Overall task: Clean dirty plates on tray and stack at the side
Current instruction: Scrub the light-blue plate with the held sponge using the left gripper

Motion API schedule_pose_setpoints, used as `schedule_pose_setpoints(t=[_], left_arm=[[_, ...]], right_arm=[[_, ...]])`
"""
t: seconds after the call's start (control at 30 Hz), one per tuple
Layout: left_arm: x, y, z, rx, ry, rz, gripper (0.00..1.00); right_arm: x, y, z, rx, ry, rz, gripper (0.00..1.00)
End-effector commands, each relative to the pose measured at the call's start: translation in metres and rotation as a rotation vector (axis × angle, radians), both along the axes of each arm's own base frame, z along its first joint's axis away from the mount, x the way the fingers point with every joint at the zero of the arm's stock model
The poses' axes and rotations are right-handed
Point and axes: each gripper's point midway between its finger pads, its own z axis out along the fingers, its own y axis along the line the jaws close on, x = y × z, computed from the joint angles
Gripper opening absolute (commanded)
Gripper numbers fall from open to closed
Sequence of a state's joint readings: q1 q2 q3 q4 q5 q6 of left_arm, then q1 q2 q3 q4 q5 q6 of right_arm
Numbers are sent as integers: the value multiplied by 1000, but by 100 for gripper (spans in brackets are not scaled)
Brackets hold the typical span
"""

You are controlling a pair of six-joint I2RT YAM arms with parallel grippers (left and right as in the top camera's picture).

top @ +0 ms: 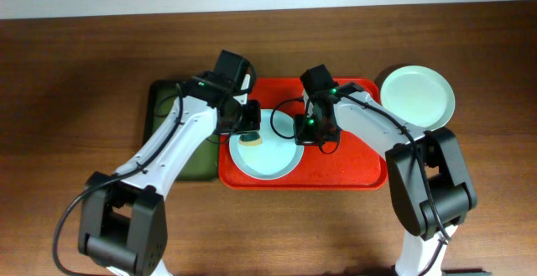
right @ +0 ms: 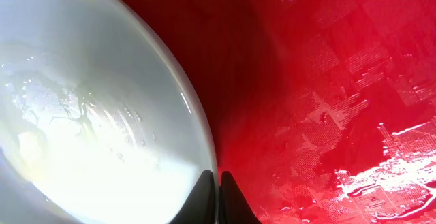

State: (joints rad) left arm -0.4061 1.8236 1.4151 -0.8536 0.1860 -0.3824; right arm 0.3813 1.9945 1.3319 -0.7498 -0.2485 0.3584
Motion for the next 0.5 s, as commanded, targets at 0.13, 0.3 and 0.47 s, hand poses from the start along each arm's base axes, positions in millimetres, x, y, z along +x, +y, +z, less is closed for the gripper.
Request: schedule_pose_setpoints(t=[0.13,0.3,0.47], left_arm=[[-15,2,-46,140,63,-23,0],[-17,12,-72,206,114,27,0],[-27,18,-102,244,206,84,0]], right_arm=[[5,4,14,12,-41,14,4],[5,4,14,12,-41,14,4],[5,4,14,12,-41,14,4]])
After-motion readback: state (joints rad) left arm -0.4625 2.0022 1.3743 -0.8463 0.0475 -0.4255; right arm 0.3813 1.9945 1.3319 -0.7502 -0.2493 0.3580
